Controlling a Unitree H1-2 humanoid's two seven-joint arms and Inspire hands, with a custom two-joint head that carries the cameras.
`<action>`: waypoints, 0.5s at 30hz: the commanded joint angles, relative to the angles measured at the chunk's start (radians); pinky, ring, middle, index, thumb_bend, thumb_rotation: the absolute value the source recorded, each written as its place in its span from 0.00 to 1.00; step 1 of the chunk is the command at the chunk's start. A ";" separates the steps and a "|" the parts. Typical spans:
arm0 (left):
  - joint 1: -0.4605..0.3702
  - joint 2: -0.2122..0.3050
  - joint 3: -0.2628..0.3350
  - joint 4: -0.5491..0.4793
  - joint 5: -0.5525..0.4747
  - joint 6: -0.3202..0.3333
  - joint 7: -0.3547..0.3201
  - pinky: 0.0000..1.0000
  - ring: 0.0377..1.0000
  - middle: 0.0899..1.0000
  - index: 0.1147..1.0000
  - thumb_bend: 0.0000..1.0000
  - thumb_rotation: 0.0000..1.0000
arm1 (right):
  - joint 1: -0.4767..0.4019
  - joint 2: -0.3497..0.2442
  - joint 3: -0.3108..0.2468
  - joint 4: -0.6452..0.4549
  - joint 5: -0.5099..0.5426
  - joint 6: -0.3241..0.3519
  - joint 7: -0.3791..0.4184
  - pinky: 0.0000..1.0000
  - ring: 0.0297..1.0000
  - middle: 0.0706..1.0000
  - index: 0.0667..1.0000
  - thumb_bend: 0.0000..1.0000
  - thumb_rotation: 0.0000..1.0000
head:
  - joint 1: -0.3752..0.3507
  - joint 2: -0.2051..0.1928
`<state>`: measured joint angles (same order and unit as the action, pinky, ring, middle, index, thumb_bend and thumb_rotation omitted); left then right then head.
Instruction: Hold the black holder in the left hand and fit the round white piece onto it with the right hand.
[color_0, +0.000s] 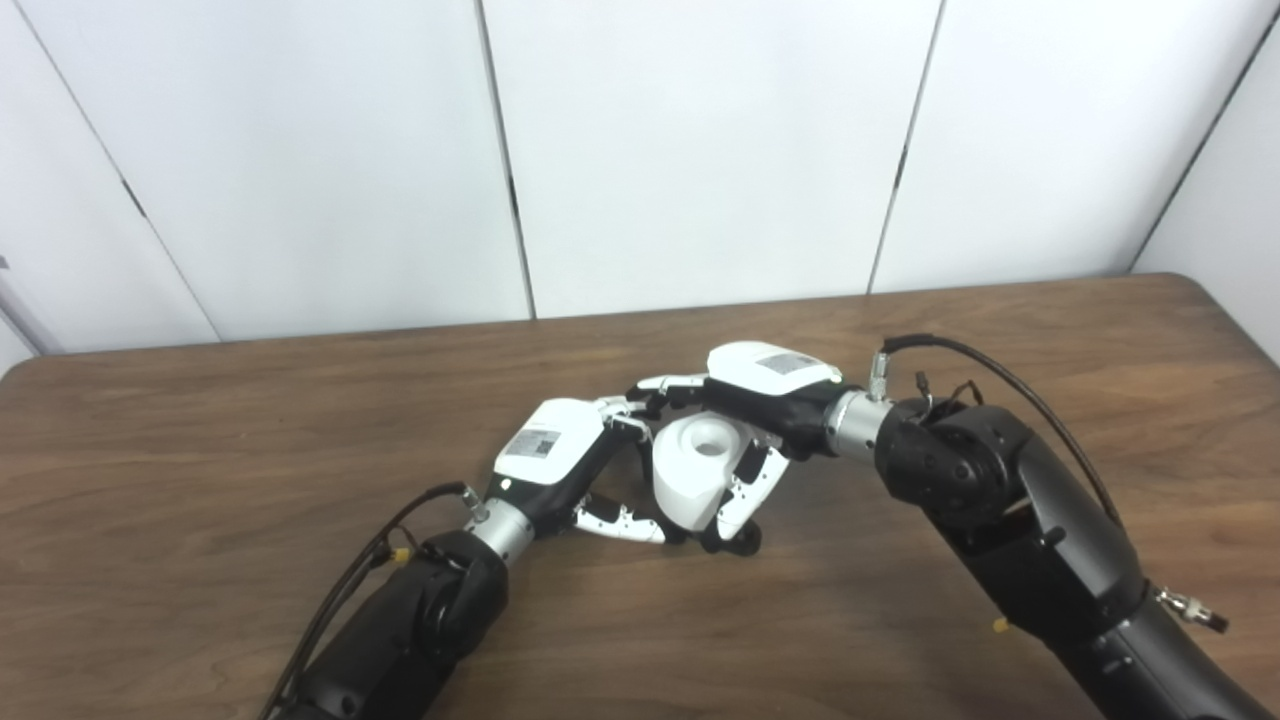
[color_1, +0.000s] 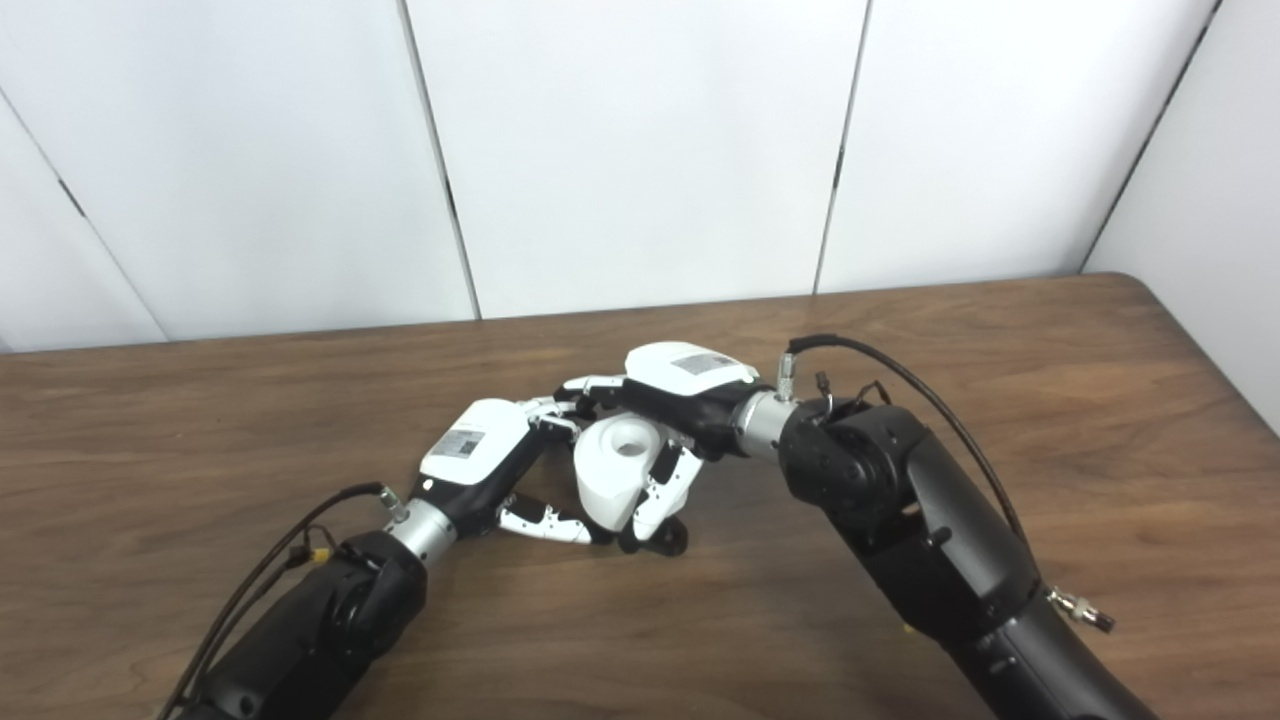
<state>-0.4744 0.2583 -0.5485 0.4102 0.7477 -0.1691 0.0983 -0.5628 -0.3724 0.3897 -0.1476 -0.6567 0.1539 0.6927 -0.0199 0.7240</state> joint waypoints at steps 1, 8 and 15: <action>0.040 0.047 -0.012 0.058 0.036 0.056 -0.081 0.79 0.86 0.81 0.41 0.52 0.07 | -0.048 -0.013 -0.015 -0.030 0.004 -0.003 -0.013 0.77 0.85 0.86 0.92 1.00 0.31 | 0.000 0.001; 0.039 0.049 -0.013 0.059 0.037 0.054 -0.081 0.80 0.86 0.81 0.41 0.52 0.08 | -0.054 -0.013 -0.020 -0.030 0.009 -0.004 -0.014 0.77 0.85 0.87 0.92 0.99 0.30 | -0.002 -0.002; 0.036 0.050 -0.014 0.063 0.038 0.049 -0.077 0.79 0.86 0.81 0.41 0.52 0.07 | -0.083 -0.028 -0.057 -0.083 0.039 0.018 0.008 0.73 0.86 0.88 0.94 1.00 0.33 | -0.004 -0.001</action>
<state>-0.4750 0.2586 -0.5486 0.4103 0.7476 -0.1691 0.0981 -0.5737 -0.3791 0.3597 -0.1855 -0.6342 0.1605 0.7034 -0.0230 0.7225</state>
